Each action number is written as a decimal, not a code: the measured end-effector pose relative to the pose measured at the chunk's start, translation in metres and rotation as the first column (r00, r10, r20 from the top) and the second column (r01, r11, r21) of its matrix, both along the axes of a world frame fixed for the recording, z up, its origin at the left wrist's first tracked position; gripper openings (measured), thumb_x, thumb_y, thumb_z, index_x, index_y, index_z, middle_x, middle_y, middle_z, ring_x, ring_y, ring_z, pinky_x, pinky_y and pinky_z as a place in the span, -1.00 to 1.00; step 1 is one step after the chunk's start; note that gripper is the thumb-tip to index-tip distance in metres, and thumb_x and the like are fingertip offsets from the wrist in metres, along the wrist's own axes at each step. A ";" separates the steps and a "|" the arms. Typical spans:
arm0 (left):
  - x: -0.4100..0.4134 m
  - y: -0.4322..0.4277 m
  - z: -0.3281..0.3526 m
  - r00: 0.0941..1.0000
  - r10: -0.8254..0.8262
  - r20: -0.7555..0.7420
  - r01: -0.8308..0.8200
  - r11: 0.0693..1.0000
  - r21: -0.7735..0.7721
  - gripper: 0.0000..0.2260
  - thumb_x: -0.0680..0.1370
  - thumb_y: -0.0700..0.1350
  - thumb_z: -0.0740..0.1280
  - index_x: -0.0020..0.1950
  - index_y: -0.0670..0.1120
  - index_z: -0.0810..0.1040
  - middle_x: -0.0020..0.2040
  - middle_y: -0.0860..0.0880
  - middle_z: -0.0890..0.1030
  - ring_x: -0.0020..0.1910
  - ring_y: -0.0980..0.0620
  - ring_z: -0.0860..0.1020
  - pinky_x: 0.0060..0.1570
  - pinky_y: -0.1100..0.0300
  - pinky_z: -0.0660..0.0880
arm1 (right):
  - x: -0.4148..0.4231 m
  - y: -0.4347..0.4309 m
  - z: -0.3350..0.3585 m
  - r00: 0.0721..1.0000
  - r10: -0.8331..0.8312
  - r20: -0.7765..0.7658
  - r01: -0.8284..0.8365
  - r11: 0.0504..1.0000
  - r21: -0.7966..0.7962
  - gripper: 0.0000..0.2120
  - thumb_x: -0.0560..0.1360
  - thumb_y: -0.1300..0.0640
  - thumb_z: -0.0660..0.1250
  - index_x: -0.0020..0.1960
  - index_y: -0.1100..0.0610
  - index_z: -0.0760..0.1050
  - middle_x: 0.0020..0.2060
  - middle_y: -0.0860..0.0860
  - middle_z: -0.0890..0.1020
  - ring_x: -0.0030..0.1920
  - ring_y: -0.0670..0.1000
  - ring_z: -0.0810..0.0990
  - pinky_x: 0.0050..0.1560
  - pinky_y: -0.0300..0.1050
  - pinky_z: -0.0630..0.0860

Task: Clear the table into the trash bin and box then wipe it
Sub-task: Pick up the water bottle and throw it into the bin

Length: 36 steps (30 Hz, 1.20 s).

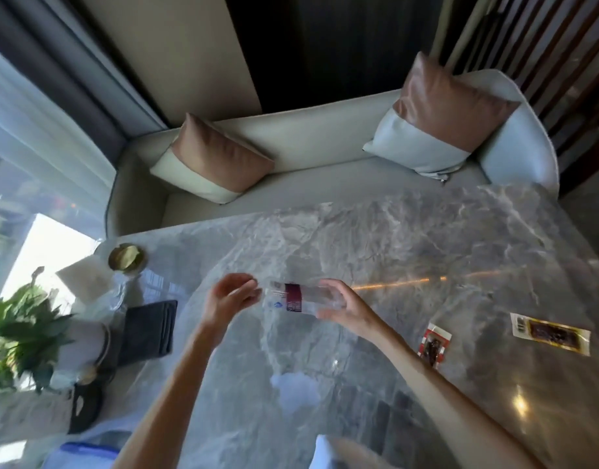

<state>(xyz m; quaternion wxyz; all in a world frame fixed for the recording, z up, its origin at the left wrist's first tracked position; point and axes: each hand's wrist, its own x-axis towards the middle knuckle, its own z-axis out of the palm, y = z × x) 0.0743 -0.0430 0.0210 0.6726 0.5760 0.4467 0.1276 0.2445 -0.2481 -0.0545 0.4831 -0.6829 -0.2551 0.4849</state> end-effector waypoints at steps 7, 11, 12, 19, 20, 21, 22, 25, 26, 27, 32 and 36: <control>-0.158 -0.021 0.013 0.912 0.395 0.113 -0.365 0.905 -0.219 -0.71 0.41 -0.09 0.43 0.04 -0.25 0.64 -0.13 -0.12 0.71 -0.16 0.06 0.69 -0.12 0.28 0.63 | -0.087 0.039 0.050 0.977 0.010 -0.211 0.010 0.996 0.093 -0.48 0.38 -0.01 0.53 0.30 -0.05 0.50 0.21 0.02 0.61 0.17 -0.03 0.63 0.08 -0.19 0.60; -0.245 -0.025 0.031 0.826 0.550 0.124 -0.551 0.834 -0.029 -0.73 0.40 -0.02 0.45 -0.02 -0.16 0.68 -0.13 -0.14 0.69 -0.18 0.02 0.65 -0.11 0.21 0.62 | -0.173 0.073 0.071 0.967 0.088 -0.240 -0.061 0.991 0.117 -0.56 0.31 -0.09 0.53 0.17 -0.09 0.57 0.01 0.02 0.70 0.04 -0.04 0.69 -0.07 -0.13 0.66; -0.270 -0.026 0.035 0.811 0.571 0.129 -0.578 0.816 0.015 -0.77 0.41 -0.01 0.44 -0.04 -0.14 0.68 -0.12 -0.15 0.68 -0.16 -0.01 0.63 -0.07 0.16 0.60 | -0.196 0.082 0.075 0.964 0.118 -0.238 -0.092 0.988 0.120 -0.57 0.30 -0.08 0.53 0.15 -0.08 0.58 -0.03 -0.01 0.71 0.02 -0.06 0.69 -0.08 -0.13 0.67; -0.477 -0.043 0.069 0.601 0.772 0.207 -0.799 0.567 0.200 -0.88 0.57 -0.23 0.32 -0.03 -0.14 0.66 -0.14 -0.19 0.66 -0.18 -0.08 0.59 -0.05 0.10 0.55 | -0.388 0.143 0.116 0.888 0.398 -0.228 -0.375 0.916 0.142 -0.50 0.35 -0.02 0.52 0.25 0.05 0.54 -0.16 -0.04 0.67 -0.17 -0.13 0.64 -0.20 -0.24 0.63; -0.509 -0.049 0.073 0.556 0.798 0.231 -0.830 0.520 0.201 -0.87 0.57 -0.24 0.32 -0.06 -0.12 0.66 -0.16 -0.18 0.66 -0.20 -0.08 0.58 -0.09 0.13 0.56 | -0.419 0.153 0.120 0.870 0.441 -0.222 -0.417 0.897 0.149 -0.58 0.39 0.03 0.51 0.22 0.04 0.55 -0.18 -0.09 0.69 -0.19 -0.16 0.65 -0.25 -0.27 0.61; -0.541 -0.056 0.076 0.511 0.823 0.247 -0.858 0.473 0.200 -0.85 0.57 -0.24 0.31 -0.09 -0.09 0.67 -0.18 -0.17 0.65 -0.22 -0.06 0.57 -0.11 0.13 0.56 | -0.451 0.161 0.124 0.846 0.487 -0.216 -0.463 0.873 0.155 -0.64 0.43 0.07 0.49 0.20 0.04 0.56 -0.17 -0.11 0.71 -0.19 -0.17 0.66 -0.27 -0.28 0.60; -0.572 -0.064 0.077 0.464 0.849 0.254 -0.884 0.423 0.200 -0.84 0.57 -0.23 0.32 -0.11 -0.07 0.67 -0.20 -0.14 0.66 -0.23 -0.05 0.57 -0.11 0.14 0.56 | -0.483 0.169 0.126 0.816 0.540 -0.208 -0.516 0.842 0.159 -0.66 0.44 0.10 0.48 0.19 0.04 0.56 -0.14 -0.11 0.71 -0.17 -0.16 0.67 -0.26 -0.24 0.61; -0.663 -0.098 0.079 0.289 0.924 0.250 -0.950 0.245 0.192 -0.88 0.57 -0.16 0.34 -0.10 -0.04 0.67 -0.22 -0.05 0.69 -0.21 0.00 0.60 -0.08 0.17 0.58 | -0.581 0.183 0.133 0.697 0.689 -0.199 -0.672 0.725 0.153 -0.61 0.43 0.10 0.50 0.23 0.08 0.56 0.00 -0.01 0.71 -0.05 -0.03 0.70 -0.14 -0.13 0.65; -0.690 -0.110 0.079 0.233 0.940 0.251 -0.964 0.190 0.184 -0.89 0.56 -0.15 0.34 -0.08 -0.04 0.67 -0.21 -0.05 0.69 -0.20 -0.01 0.61 -0.04 0.14 0.58 | -0.611 0.185 0.134 0.655 0.728 -0.202 -0.714 0.684 0.152 -0.59 0.40 0.08 0.51 0.23 0.08 0.56 0.03 0.01 0.72 -0.02 0.00 0.71 -0.13 -0.15 0.64; -0.714 -0.122 0.079 0.185 0.950 0.250 -0.974 0.143 0.177 -0.90 0.56 -0.15 0.34 -0.07 -0.05 0.66 -0.20 -0.06 0.68 -0.19 -0.02 0.61 0.00 0.11 0.57 | -0.640 0.186 0.135 0.616 0.760 -0.206 -0.748 0.647 0.149 -0.55 0.37 0.05 0.53 0.23 0.07 0.56 0.05 0.04 0.72 0.00 0.02 0.72 -0.12 -0.17 0.64; -0.788 -0.166 0.084 0.045 0.966 0.254 -0.982 -0.005 0.190 -0.90 0.58 -0.17 0.31 0.02 -0.14 0.60 -0.18 -0.09 0.61 -0.19 -0.06 0.56 0.02 0.15 0.54 | -0.739 0.183 0.144 0.476 0.853 -0.216 -0.849 0.509 0.140 -0.39 0.24 -0.06 0.57 0.27 0.01 0.56 0.02 0.03 0.73 0.04 0.01 0.71 -0.04 -0.13 0.66; -0.805 -0.174 0.085 0.016 0.960 0.279 -0.969 -0.054 0.241 -0.91 0.59 -0.21 0.28 0.00 -0.16 0.58 -0.22 -0.10 0.56 -0.20 -0.07 0.51 -0.09 0.25 0.53 | -0.766 0.186 0.143 0.424 0.869 -0.254 -0.878 0.464 0.122 -0.39 0.23 -0.07 0.60 0.25 0.00 0.58 0.04 0.03 0.73 0.08 0.05 0.70 0.00 -0.09 0.66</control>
